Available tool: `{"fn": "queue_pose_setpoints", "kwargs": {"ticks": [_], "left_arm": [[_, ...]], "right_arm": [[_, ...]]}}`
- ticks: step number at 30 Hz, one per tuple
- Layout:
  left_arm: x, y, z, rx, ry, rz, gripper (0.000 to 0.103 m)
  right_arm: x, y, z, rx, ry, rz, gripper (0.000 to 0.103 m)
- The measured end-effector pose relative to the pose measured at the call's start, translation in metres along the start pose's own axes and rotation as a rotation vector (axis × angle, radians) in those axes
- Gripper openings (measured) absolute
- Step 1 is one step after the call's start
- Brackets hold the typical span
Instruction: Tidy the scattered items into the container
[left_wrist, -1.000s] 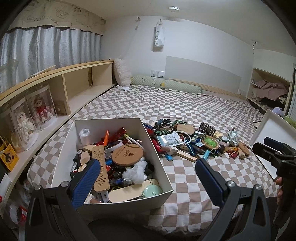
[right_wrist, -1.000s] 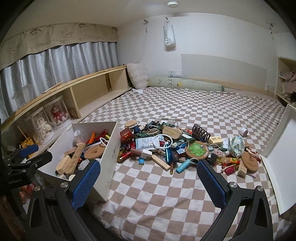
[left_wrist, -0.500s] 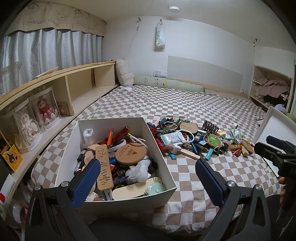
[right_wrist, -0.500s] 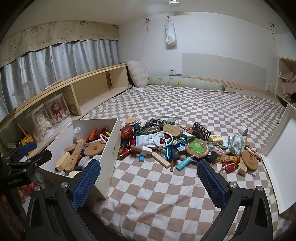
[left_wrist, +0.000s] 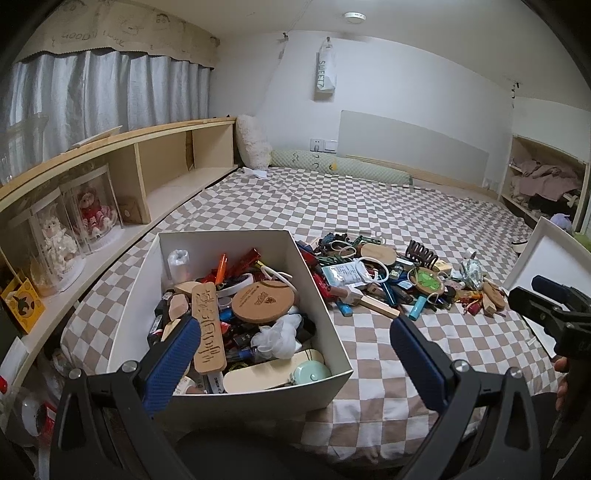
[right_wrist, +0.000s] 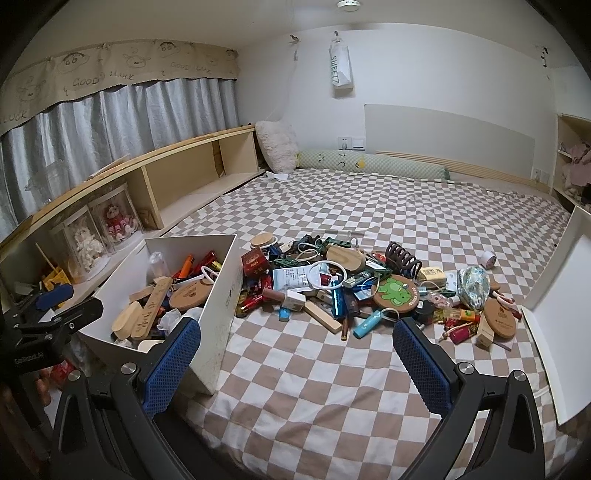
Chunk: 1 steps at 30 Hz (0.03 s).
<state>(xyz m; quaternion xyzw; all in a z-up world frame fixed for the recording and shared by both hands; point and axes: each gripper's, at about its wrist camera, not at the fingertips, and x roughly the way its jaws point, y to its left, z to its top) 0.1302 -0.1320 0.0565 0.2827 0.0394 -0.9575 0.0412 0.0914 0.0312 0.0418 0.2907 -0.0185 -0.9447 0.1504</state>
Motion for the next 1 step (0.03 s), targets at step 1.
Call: {"fn": "queue_pose_setpoints", "kwargs": {"ticks": [1], "left_arm": [[0.0001,-0.0001,0.0,0.002,-0.002,0.002,0.103]], "right_arm": [[-0.0002,-0.0002,-0.0004,0.001,0.0,0.001,0.103]]}}
